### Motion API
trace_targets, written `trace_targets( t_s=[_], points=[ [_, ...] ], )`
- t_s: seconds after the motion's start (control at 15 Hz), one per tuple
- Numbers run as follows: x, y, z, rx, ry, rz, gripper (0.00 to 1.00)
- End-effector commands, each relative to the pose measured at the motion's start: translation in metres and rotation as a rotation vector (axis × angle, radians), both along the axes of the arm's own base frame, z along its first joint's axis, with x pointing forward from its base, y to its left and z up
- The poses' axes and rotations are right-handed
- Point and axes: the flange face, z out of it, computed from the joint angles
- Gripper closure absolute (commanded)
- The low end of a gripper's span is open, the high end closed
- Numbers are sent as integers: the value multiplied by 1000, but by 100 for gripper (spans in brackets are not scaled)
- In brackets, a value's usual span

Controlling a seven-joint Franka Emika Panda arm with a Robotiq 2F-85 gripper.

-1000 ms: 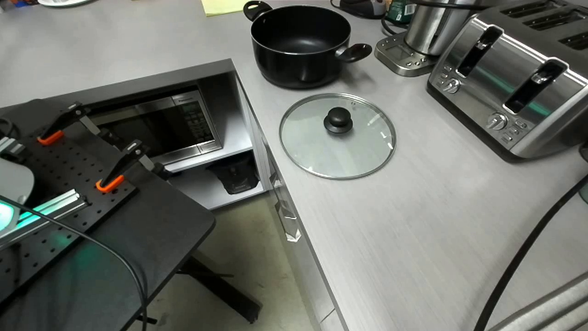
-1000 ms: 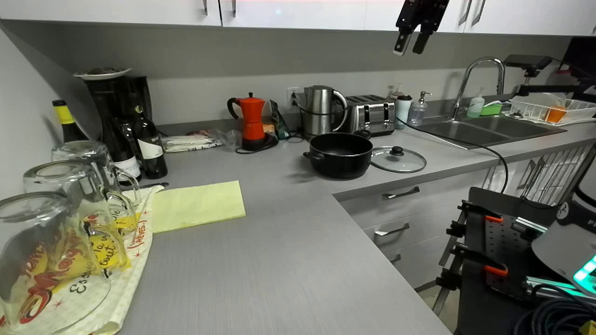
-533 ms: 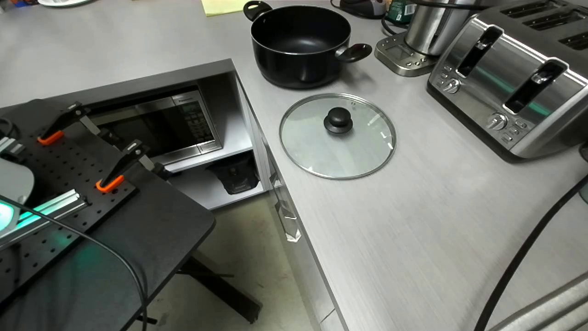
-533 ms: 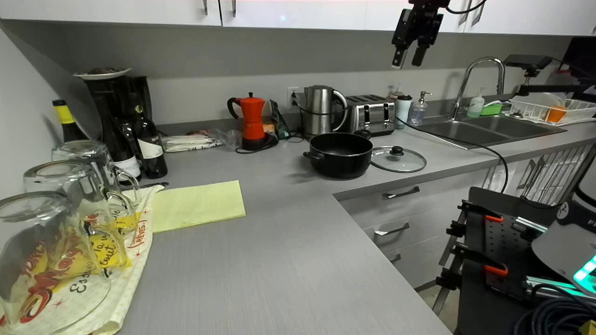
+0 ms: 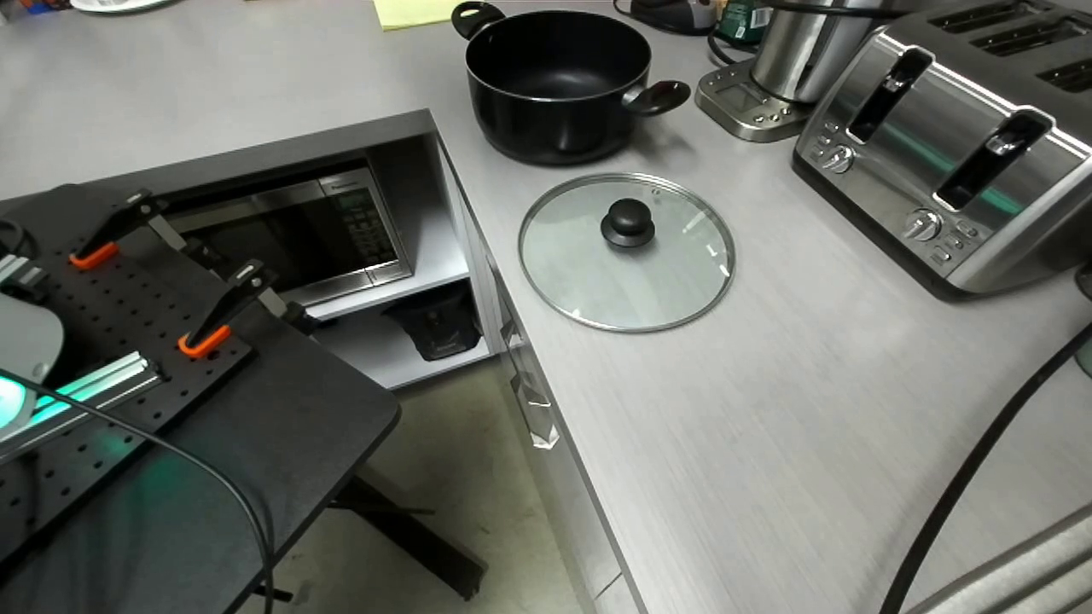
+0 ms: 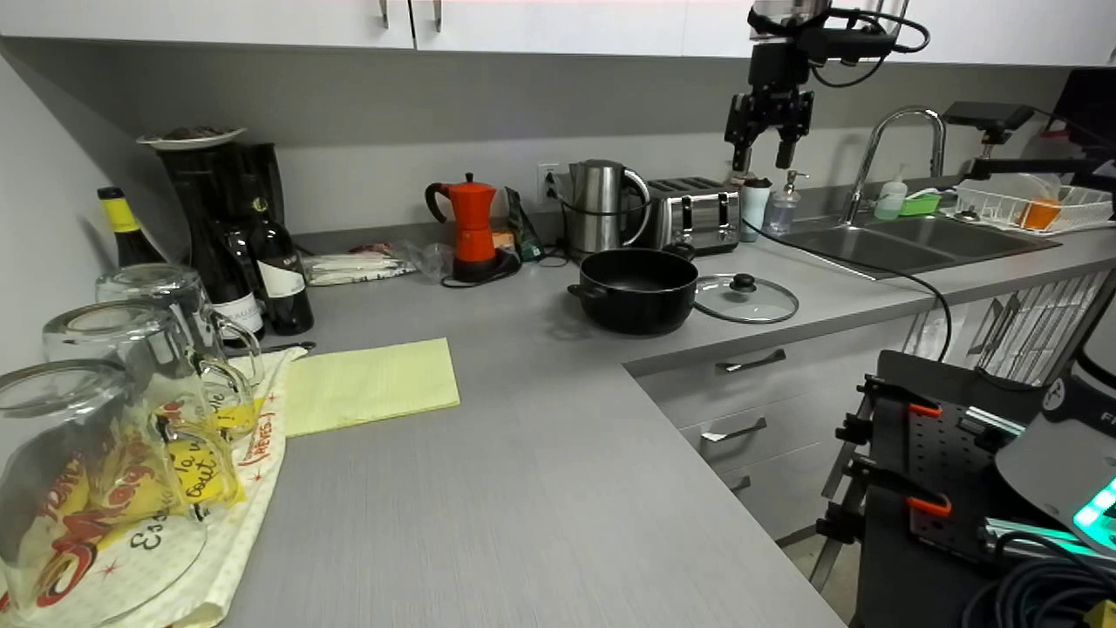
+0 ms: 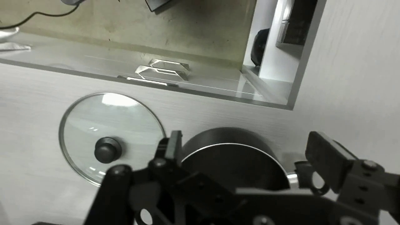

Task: Put the lid on the pot

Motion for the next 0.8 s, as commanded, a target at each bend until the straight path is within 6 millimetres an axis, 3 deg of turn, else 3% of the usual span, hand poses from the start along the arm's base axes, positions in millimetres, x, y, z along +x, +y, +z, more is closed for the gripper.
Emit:
trace_targets(
  t_s=[0.0, 0.33, 0.73],
  points=[
    [31, -51, -31, 13, 72, -80, 0],
    [54, -115, -75, 51, 129, -218, 0],
    [62, -177, -125, 104, 151, -372, 0]
  ],
)
